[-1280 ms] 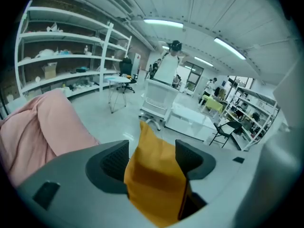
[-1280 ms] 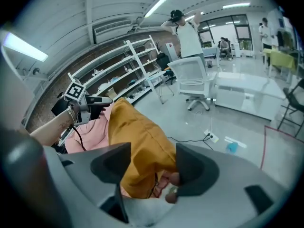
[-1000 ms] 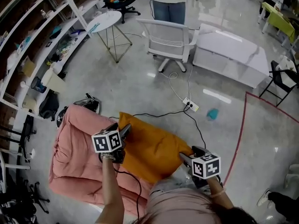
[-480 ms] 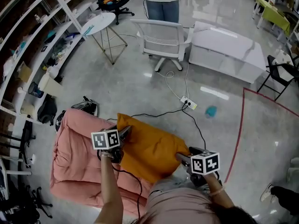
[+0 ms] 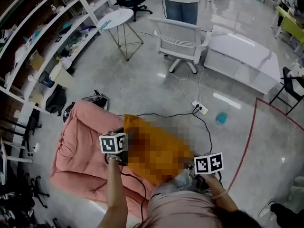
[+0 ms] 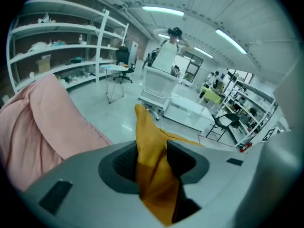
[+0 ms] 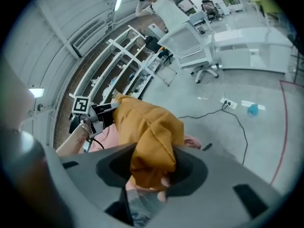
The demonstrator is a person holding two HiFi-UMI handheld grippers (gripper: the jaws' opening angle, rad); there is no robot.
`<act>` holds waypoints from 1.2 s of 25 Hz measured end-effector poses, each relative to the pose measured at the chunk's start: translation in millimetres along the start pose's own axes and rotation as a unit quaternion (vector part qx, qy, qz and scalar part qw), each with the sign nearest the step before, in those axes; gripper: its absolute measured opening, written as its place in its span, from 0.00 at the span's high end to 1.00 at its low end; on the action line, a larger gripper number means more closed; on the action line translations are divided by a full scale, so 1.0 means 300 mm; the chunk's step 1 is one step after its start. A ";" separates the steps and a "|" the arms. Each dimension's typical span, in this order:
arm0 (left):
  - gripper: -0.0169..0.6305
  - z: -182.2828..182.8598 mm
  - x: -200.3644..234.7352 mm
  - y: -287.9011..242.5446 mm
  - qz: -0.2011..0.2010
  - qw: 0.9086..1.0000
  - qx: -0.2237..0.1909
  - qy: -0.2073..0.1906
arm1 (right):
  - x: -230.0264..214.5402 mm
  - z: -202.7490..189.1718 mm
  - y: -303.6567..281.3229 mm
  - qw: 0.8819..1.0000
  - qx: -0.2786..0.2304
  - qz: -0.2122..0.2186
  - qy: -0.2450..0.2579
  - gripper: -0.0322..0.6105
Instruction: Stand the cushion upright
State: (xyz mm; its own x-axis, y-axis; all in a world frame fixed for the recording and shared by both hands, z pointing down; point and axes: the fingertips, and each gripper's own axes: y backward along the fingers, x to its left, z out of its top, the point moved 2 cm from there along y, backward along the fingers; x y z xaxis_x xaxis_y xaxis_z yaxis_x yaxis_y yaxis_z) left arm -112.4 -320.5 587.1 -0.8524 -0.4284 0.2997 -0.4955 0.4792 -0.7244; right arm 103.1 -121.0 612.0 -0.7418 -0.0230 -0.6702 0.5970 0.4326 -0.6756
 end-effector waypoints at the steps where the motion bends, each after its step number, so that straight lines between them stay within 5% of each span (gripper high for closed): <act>1: 0.70 -0.006 0.004 0.012 0.007 1.000 -0.004 0.001 | 0.009 -0.002 -0.003 1.000 0.007 0.000 0.012 0.66; 11: 0.74 -0.053 -0.040 0.105 0.052 0.998 -0.031 0.016 | -0.008 -0.002 0.013 0.990 0.069 -0.002 0.124 0.72; 30: 0.82 -0.204 -0.227 0.308 0.184 0.979 -0.053 0.071 | -0.133 0.000 0.022 0.944 0.171 0.021 0.282 0.74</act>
State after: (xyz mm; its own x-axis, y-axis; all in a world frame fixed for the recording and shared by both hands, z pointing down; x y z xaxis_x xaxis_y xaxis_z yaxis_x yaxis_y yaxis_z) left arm -110.4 -200.2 538.0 -0.9873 -0.1054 0.1190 -0.1590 0.6617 -0.7328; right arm 136.6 -117.1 634.2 -0.7030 0.5124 -0.4932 0.6209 0.1039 -0.7770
